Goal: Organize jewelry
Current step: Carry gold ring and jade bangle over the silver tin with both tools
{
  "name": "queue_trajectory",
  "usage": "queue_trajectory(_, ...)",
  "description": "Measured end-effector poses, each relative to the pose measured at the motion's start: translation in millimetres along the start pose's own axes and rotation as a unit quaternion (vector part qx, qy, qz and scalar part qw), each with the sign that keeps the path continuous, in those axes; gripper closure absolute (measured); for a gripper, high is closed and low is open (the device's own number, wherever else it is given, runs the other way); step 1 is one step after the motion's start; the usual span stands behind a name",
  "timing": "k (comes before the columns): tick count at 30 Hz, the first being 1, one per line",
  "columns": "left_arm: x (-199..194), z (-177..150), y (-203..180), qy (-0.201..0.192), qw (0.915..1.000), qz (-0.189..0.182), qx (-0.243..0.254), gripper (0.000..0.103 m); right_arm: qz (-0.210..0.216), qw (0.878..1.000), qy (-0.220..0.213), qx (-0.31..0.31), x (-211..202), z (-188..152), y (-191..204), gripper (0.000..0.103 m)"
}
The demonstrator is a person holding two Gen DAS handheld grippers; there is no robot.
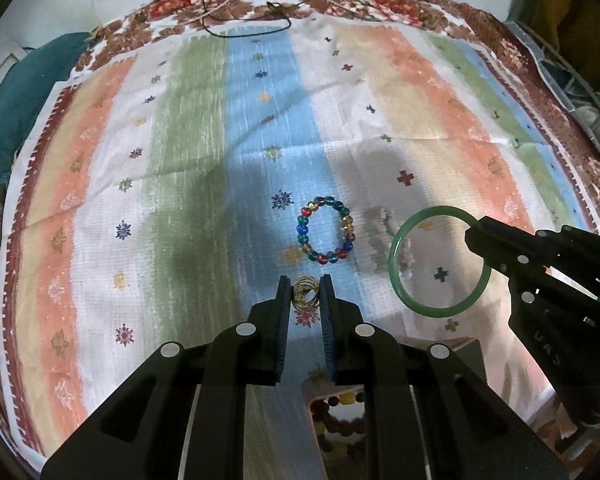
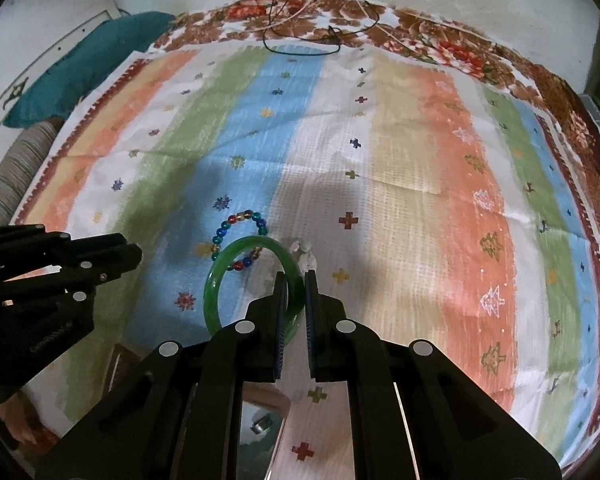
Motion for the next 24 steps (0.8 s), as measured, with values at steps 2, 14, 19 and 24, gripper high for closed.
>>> queue_trajectory(2,-3.5,-0.5,-0.8,-0.004,1.0,-0.001,-0.002,0.089,0.002,1.0,-0.002,0.001,-4.7,-2.5,-0.4,0.093)
queue_trajectory(14,-35.8,-7.5,-8.9,-0.033,0.9993,-0.02,-0.006,0.089,0.013,1.0,-0.02,0.005,-30.5,-16.0,1.8,0.093)
queue_trajectory(19,-52.1,-13.2,-18.2,-0.049,0.9983,-0.031,0.001,0.089,0.017,1.0,-0.024,0.006,-38.9,-21.6,2.2,0.093)
queue_trajectory(24,-61.3,-19.6,-22.3,-0.058,0.9976,-0.037,0.005,0.089,0.025,0.999,-0.036,0.009,-51.1,-25.7,-0.8,0.093)
Point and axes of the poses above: each gripper's, at about its wrist camera, not at the fingertips, and x roughly the way its jaws point, y to its left, z to its top, the point moved 10 cm from there along x, roughly the way its jaws point, and after that the axes turned 3 degrees about -y, right-handed, at the moved point
